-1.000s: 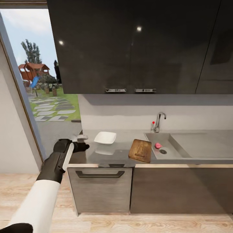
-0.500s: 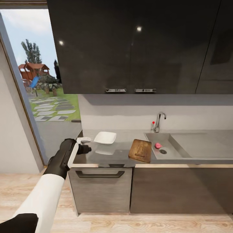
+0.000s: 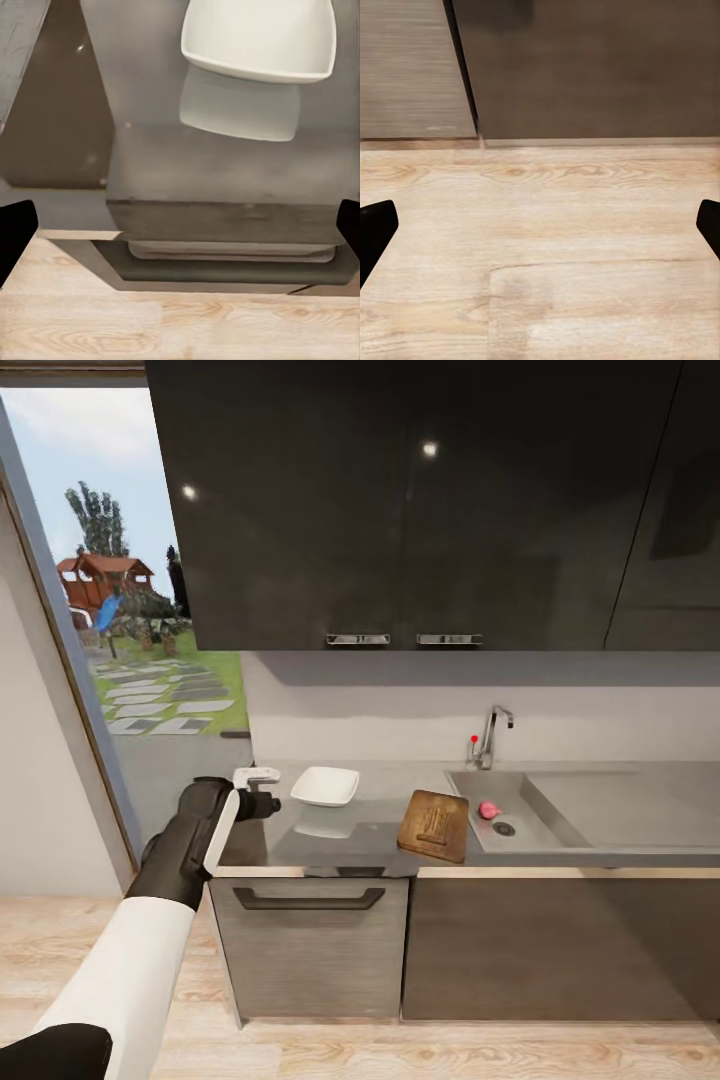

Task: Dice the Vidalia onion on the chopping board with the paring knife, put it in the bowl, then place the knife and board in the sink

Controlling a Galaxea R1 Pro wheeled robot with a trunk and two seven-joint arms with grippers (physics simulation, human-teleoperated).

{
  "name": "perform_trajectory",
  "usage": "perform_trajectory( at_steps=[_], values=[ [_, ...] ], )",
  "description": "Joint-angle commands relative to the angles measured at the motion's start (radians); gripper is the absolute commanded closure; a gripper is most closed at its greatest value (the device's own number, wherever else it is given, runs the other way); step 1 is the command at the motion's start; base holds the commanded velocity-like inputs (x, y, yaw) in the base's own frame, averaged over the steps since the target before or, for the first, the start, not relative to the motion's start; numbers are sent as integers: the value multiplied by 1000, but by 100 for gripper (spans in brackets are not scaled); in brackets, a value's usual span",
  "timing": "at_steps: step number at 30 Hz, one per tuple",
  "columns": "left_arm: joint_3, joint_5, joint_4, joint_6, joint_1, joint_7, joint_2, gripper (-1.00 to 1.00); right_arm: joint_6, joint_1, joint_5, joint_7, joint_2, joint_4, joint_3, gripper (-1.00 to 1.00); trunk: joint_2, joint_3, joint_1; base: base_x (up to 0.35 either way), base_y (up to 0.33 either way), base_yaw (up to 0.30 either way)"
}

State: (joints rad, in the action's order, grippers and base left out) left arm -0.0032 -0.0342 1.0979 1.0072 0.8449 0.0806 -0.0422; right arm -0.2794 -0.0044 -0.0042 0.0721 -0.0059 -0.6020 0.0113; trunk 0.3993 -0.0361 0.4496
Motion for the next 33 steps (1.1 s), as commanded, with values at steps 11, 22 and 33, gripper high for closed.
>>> perform_trajectory(
  at_steps=[11,22,33],
  values=[
    [-11,-5,-2,4,0,7,2,-100,-3,0,-1,3,1,52,2,-100,1,0,0,137,0,0],
    [-10,-6,-4,4,0,7,8,-100,-193,0,-5,3,3,467,0,-100,1,0,0,315,0,0],
    [-12,-5,-4,3,0,7,10,-100,-169,2,-9,-41,10,581,-3,-100,1,0,0,312,0,0]
  ],
)
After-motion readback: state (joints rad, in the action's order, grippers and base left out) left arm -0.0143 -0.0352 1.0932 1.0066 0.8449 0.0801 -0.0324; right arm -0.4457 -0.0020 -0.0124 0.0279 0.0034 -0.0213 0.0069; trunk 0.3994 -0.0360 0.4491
